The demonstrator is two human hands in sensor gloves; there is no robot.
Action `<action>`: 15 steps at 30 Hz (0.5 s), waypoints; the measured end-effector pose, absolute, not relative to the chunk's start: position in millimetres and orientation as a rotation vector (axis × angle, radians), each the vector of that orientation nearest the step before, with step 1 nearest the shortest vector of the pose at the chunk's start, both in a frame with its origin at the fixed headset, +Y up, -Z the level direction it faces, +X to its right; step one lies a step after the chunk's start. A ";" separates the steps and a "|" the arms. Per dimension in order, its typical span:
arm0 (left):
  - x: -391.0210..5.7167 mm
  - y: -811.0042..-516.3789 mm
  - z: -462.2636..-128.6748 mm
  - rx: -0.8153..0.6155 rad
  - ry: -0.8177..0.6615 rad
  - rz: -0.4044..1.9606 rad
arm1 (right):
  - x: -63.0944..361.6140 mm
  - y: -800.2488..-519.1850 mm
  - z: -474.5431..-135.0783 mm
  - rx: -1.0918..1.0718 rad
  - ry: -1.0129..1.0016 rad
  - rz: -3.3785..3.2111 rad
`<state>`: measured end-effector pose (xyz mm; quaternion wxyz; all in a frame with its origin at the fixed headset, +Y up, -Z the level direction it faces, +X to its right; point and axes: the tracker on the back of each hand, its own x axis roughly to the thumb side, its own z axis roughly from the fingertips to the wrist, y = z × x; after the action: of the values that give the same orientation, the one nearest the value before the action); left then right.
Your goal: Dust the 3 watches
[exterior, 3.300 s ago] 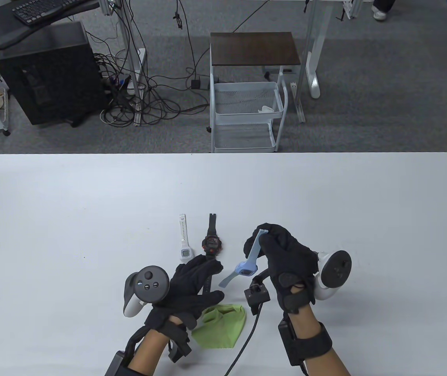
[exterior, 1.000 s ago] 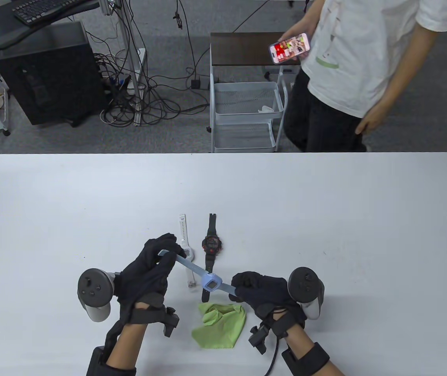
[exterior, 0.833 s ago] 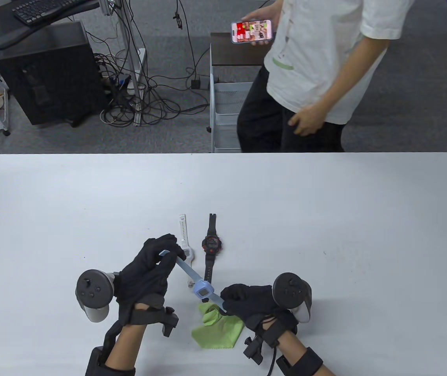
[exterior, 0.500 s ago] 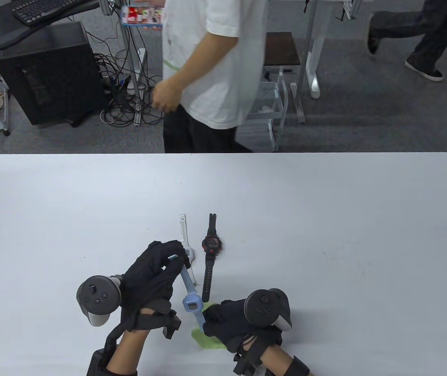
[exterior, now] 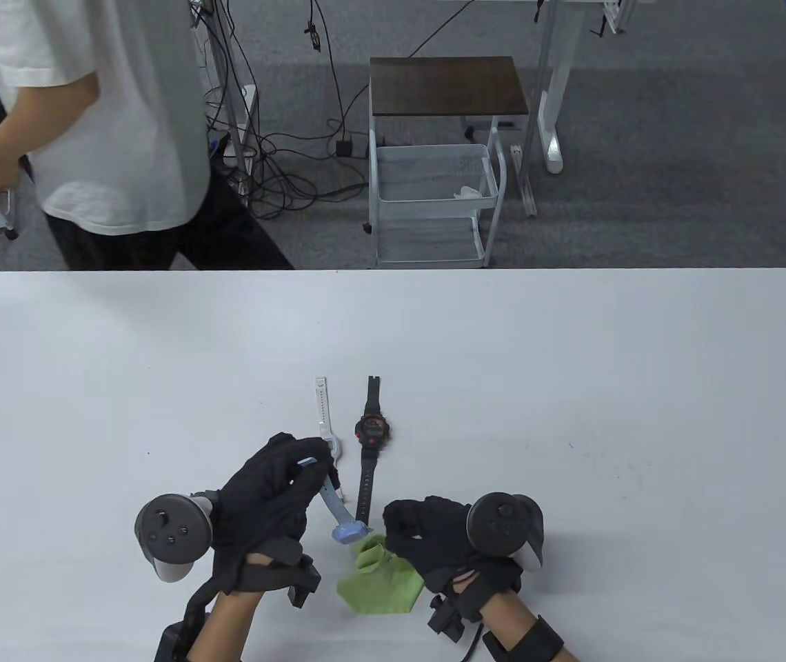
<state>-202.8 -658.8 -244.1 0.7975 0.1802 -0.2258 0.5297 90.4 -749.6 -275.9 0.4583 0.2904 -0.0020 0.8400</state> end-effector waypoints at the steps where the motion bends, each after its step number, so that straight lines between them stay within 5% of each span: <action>1: -203.2 -660.6 -244.9 0.381 -0.478 1.130 | 96.5 -750.0 -279.8 0.726 0.011 2.126; 15: -195.4 -676.6 -248.8 0.295 -0.472 1.113 | 88.9 -784.9 -293.5 0.847 0.421 2.506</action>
<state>-195.4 -676.6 -248.8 0.8125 0.1383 -0.2209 0.5215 88.9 -784.9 -293.5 0.2293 0.3078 0.1529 0.9107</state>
